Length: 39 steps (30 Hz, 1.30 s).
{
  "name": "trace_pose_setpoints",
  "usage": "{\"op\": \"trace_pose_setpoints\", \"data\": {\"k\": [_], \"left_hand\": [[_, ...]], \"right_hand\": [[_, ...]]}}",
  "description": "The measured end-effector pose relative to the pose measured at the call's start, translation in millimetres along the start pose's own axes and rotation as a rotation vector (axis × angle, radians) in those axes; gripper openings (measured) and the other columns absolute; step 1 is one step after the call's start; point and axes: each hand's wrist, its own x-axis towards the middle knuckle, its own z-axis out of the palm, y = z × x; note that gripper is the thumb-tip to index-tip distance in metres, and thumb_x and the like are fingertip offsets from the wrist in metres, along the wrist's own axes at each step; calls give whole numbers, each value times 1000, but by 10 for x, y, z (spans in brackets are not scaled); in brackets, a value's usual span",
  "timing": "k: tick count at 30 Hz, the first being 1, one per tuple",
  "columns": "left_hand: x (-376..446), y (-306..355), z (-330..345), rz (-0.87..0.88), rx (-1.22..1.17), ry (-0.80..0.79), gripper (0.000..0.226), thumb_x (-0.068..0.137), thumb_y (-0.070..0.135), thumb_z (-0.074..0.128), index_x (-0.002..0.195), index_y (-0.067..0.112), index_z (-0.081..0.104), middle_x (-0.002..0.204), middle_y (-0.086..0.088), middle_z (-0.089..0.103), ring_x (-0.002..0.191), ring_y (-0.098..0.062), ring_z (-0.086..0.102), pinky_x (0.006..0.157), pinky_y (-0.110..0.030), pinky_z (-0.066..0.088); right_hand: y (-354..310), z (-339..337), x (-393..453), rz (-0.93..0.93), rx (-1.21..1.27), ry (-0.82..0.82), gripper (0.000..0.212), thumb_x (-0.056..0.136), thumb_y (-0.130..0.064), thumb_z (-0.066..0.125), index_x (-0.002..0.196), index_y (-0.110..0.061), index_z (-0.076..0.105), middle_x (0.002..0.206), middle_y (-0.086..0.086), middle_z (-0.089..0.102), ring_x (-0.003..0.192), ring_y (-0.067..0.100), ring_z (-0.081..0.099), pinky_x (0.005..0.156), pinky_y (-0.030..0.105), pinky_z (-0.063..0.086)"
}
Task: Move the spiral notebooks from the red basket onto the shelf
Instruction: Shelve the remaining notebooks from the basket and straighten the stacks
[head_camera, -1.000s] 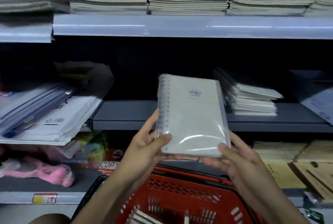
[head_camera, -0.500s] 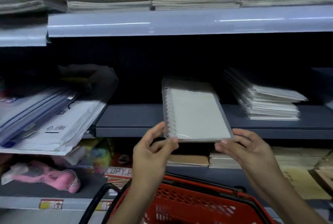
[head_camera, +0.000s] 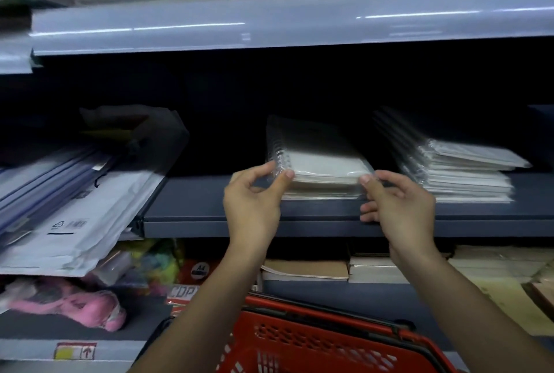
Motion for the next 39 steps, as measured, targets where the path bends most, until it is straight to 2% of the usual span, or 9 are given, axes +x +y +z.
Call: {"op": "trace_pose_setpoints", "data": {"k": [4,10,14,16,22,28,31,35,39], "left_hand": [[47,-28,56,45,64,13,35,79,45,79,111,34,71,120,-1,63,89,-8,66,84,-27,58],[-19,-198,50,55,87,-158,59,87,37,74,140,31,50,136,17,55,116,4,54,99,-19,44],[29,-259,53,80,138,-231,36,93,25,68,129,30,61,117,20,67,114,5,59,104,-15,41],[55,-283,51,92,150,-229,40,93,20,68,132,25,60,118,17,67,117,0,59,107,-18,41],[7,-290,141,63,156,-270,37,93,15,68,125,34,59,102,32,63,101,14,58,101,-12,40],[-167,-229,126,81,170,-262,45,96,13,62,113,53,51,92,36,65,90,23,58,76,1,41],[-201,-79,74,51,138,-236,45,96,13,63,113,53,51,99,46,61,101,26,54,92,-3,43],[-366,-88,-67,-22,43,-196,61,94,16,66,149,13,41,147,4,51,134,-9,48,114,-31,40],[-657,-243,-307,-19,80,-215,58,95,16,65,148,12,43,144,1,52,131,-11,51,111,-31,43]], "right_hand": [[75,-20,82,-72,-73,0,35,88,-26,74,119,-12,66,78,15,70,51,14,61,49,28,56],[201,-100,120,-85,-276,-67,61,86,-39,73,140,-19,53,114,-6,68,50,4,62,57,20,50],[147,-39,198,12,-234,-203,12,90,-26,71,100,-30,66,97,-14,70,50,11,55,47,25,46],[143,-50,196,-10,-254,-221,16,91,-23,70,84,-35,61,90,-18,68,51,13,54,47,26,45],[201,-241,180,33,-298,-127,43,91,-27,70,131,-13,61,116,-2,71,40,11,53,36,23,43],[107,-266,46,95,-288,-148,40,94,-21,66,133,-16,58,106,-10,70,49,21,63,51,35,55],[-36,-323,-90,46,-304,-112,40,94,-23,66,133,-17,60,91,-13,68,59,29,68,63,43,60],[-34,-533,-301,16,-318,-71,43,94,-25,65,135,-15,57,78,-4,69,68,32,71,76,51,59],[57,-705,-681,40,-350,-140,35,93,-28,66,127,-21,61,103,-9,70,67,24,72,72,46,61]]}}
